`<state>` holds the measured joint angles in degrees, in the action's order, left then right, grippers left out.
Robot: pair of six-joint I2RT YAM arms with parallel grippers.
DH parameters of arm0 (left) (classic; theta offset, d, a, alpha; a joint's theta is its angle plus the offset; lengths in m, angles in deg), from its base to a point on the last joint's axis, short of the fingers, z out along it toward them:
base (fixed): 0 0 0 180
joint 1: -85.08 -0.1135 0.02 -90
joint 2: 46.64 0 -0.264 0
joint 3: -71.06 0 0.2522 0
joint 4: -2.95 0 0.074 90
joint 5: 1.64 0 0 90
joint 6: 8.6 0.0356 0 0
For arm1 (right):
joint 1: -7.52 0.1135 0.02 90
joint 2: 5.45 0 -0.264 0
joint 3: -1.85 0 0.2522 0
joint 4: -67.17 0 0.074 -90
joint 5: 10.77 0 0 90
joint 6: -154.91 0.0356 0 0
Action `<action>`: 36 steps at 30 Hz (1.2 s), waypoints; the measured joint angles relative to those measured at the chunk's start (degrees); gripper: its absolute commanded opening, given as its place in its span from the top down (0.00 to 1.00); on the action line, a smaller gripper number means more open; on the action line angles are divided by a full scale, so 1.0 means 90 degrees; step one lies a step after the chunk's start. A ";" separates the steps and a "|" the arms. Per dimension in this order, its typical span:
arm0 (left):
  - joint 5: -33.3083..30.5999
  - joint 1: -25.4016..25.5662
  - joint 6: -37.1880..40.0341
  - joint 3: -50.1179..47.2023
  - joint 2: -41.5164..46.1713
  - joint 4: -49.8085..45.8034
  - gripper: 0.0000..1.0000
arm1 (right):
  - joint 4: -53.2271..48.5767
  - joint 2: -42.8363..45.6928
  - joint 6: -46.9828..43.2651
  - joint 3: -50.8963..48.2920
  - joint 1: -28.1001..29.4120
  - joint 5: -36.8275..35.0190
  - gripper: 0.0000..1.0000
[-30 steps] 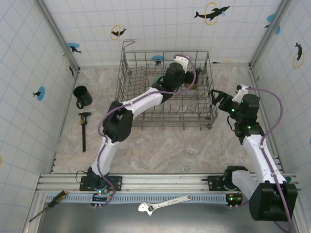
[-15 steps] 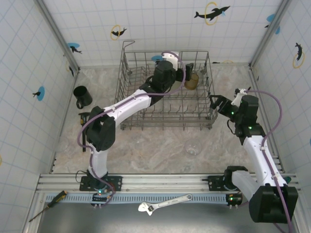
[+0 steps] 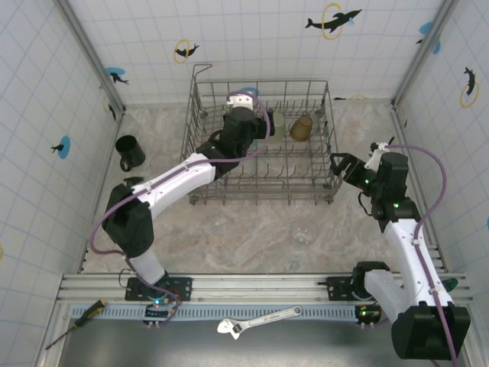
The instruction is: Load the cups into the dish rack
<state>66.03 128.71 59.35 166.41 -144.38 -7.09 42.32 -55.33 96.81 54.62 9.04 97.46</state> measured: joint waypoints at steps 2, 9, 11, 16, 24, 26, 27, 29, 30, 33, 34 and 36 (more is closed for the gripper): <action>-0.0121 -0.0087 -0.0102 -0.0066 0.0185 -0.0185 0.02 | -0.0049 0.0012 0.0005 0.0000 0.0017 -0.0012 0.00; -0.0491 -0.0539 -0.0386 -0.0585 0.0833 -0.0753 0.02 | -0.0134 0.0019 0.0005 0.0000 0.0119 -0.0051 0.00; -0.0508 -0.0726 -0.0447 -0.0826 0.1049 -0.0857 0.03 | -0.0138 0.0029 0.0002 0.0000 0.0131 -0.0046 0.00; -0.0622 -0.1195 -0.0644 -0.1316 0.1503 -0.1110 0.02 | -0.0177 0.0041 0.0000 0.0000 0.0170 -0.0049 0.00; -0.0884 -0.1880 -0.0901 -0.1491 0.1914 -0.1637 0.02 | -0.0192 0.0041 0.0002 0.0000 0.0250 -0.0051 0.00; -0.0935 -0.2084 -0.0988 -0.1520 0.1977 -0.1770 0.02 | -0.0216 0.0041 0.0000 0.0005 0.0253 -0.0056 0.00; -0.0942 -0.2181 -0.1030 -0.1557 0.2008 -0.1821 0.02 | -0.0231 0.0041 0.0002 0.0005 0.0253 -0.0061 0.00; -0.0967 -0.2412 -0.1110 -0.1702 0.2110 -0.1921 0.02 | -0.0248 0.0041 0.0002 0.0005 0.0255 -0.0063 0.00; -0.0974 -0.2499 -0.1144 -0.1768 0.2147 -0.1960 0.02 | -0.0257 0.0044 0.0000 0.0005 0.0255 -0.0066 0.00; -0.0974 -0.2766 -0.1270 -0.1926 0.2239 -0.2110 0.02 | -0.0262 0.0051 0.0000 0.0005 0.0277 -0.0068 0.00; -0.0967 -0.2861 -0.1316 -0.1948 0.2256 -0.2171 0.03 | -0.0265 0.0053 0.0000 0.0005 0.0291 -0.0066 0.00; -0.0918 -0.3072 -0.1440 -0.1972 0.2276 -0.2251 0.02 | -0.0277 0.0058 0.0000 0.0005 0.0291 -0.0066 0.00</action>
<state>57.77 101.07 46.39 148.66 -123.90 -27.35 39.83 -54.81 96.81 54.66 11.66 96.87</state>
